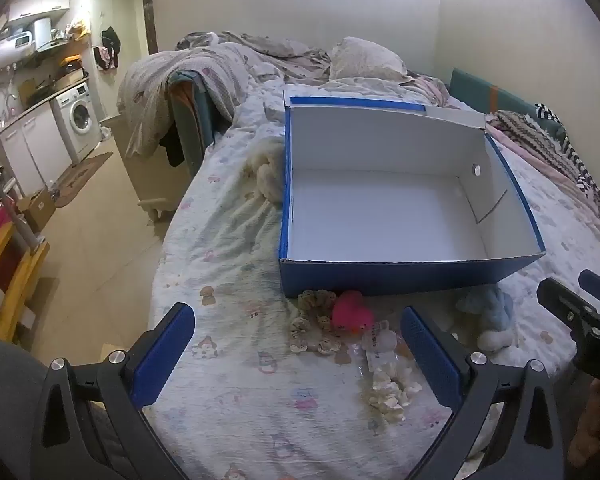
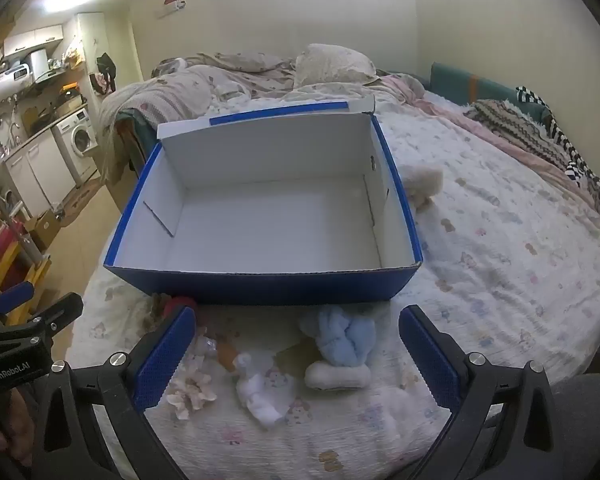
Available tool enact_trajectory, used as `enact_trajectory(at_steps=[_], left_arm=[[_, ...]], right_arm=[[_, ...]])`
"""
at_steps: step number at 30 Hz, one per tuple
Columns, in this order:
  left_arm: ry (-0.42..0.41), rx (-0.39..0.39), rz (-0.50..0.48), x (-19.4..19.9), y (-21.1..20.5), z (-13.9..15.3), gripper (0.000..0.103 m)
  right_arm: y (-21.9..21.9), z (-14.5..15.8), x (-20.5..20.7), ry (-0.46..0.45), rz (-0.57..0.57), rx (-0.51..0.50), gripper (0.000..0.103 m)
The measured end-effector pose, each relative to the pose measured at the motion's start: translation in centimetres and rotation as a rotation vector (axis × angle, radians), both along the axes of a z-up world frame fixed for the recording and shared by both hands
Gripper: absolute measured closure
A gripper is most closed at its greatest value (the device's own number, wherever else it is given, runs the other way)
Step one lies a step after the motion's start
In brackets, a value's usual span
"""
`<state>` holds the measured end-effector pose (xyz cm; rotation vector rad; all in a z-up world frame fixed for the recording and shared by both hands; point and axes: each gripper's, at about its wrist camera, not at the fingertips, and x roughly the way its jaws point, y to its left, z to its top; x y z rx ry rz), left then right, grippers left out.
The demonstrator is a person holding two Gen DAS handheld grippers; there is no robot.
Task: Organize soft objects
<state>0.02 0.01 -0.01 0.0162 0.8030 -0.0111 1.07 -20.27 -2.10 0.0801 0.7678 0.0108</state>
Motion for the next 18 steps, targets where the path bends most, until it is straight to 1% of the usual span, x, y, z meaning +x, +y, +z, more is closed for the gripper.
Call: enact_trajectory(at_steps=[9,10,18], left_arm=[[-0.017,0.001,-0.016,0.01,0.01,0.22,0.000],[-0.010,0.005,0.003,-0.09,0.08,-0.03,0.000],[-0.016,0.013,0.004,-0.20,-0.26,0.18,0.000]], right_arm=[[-0.01,-0.06,0.08,0.006,0.007,0.003,0.000],[-0.03,-0.11,0.15,0.007,0.009,0.003,0.000],[0.06,-0.05,0.10,0.008,0.003,0.004,0.000]])
